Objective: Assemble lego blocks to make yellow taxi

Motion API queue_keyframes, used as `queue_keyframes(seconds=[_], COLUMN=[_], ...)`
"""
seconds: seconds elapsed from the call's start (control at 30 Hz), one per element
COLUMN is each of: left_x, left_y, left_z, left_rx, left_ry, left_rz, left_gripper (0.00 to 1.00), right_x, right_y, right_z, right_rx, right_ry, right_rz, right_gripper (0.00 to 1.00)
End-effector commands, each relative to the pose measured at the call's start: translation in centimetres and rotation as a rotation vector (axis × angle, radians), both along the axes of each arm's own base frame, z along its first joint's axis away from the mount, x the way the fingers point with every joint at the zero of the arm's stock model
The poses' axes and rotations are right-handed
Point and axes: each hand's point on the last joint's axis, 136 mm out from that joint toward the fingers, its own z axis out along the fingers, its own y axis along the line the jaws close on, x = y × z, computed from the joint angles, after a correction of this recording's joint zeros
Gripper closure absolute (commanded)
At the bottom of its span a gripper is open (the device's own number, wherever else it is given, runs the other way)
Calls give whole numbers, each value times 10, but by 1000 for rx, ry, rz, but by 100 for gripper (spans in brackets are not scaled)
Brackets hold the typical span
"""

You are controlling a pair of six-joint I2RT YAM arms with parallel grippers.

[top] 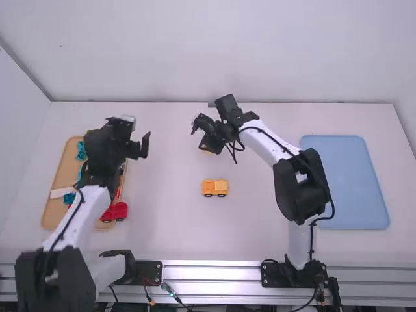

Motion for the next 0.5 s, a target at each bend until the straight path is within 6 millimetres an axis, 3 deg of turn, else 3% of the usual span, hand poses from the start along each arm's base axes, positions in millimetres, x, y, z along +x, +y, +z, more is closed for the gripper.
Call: queue_keyframes(seconds=[0.0, 0.13, 0.23, 0.47], left_x=[-26, -64, -80, -95], left_y=[27, 55, 60, 71], left_z=[1, 13, 18, 19], left_rx=[-112, -180, -161, -134], left_ry=[-45, -171, -230, -271], left_rz=[132, 256, 284, 375], left_gripper=[1, 1, 1, 1], right_x=[-4, -27, -41, -68], right_y=[22, 44, 56, 74], right_z=[-2, -20, -31, -50], right_rx=[-23, -92, -160, -293], right_ry=[-32, 16, 34, 24], right_rz=[96, 244, 314, 377], right_gripper=[79, 78, 79, 79])
